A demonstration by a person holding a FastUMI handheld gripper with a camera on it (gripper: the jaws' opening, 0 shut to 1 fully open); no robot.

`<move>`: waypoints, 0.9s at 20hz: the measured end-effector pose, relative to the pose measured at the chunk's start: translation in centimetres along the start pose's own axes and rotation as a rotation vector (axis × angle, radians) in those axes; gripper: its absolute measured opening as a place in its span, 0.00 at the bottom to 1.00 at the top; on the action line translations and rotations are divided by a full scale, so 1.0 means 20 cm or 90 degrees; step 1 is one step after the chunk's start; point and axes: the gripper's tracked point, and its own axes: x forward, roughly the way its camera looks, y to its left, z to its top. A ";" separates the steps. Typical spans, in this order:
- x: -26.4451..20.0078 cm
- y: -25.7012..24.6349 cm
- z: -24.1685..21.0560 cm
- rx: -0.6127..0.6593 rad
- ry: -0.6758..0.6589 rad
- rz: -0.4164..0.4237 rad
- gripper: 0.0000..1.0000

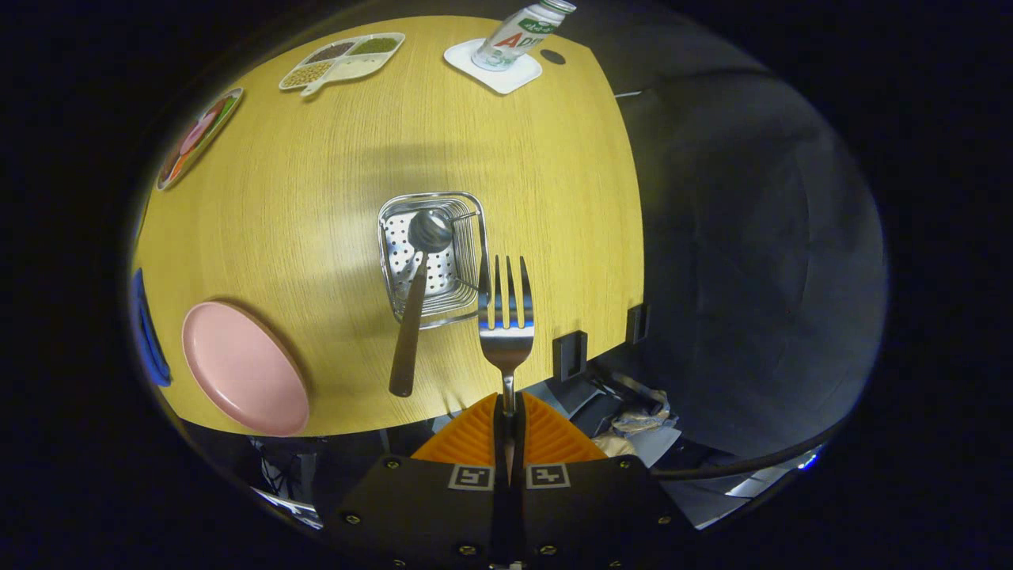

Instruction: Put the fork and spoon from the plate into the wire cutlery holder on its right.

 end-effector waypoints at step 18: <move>0.10 0.13 0.18 -0.129 0.074 0.085 0.02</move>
